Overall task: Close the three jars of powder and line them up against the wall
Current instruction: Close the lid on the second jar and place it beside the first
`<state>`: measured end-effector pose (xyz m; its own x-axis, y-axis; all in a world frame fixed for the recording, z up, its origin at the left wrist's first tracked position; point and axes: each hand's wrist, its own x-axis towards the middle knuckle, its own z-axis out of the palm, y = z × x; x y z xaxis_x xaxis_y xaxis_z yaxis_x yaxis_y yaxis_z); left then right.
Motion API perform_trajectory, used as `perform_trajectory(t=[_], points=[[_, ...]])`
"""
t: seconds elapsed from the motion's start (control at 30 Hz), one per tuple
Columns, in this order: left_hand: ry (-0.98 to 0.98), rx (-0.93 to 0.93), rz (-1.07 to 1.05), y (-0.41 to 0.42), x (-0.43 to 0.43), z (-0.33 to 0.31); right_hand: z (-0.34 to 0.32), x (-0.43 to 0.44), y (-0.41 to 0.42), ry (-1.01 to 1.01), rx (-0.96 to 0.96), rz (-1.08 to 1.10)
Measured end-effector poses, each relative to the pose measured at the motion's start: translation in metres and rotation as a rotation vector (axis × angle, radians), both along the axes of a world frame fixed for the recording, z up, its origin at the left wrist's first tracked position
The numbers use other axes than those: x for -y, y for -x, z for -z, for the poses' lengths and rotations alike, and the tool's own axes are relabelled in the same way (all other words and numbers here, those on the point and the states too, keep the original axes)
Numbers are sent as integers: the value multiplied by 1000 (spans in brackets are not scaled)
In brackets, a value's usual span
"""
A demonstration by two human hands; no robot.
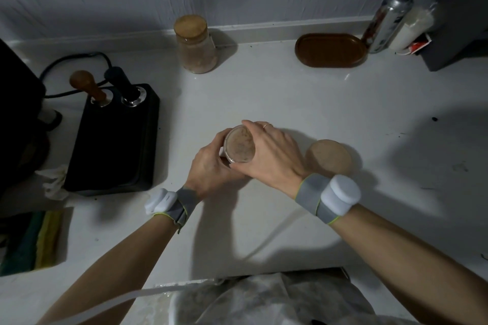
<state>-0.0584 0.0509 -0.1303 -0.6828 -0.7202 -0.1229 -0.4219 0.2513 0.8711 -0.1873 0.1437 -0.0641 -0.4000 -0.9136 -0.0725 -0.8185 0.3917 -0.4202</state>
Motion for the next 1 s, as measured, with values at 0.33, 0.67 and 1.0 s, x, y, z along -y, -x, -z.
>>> perform_trajectory(t=[0.33, 0.67, 1.0], points=[[77, -140, -97, 52, 73, -34, -17, 69, 54, 107, 324, 77], [30, -158, -85, 120, 157, -41, -1, 157, 120, 273, 616, 207], [47, -159, -175, 162, 208, -7, 24, 216, 148, 322, 570, 295]])
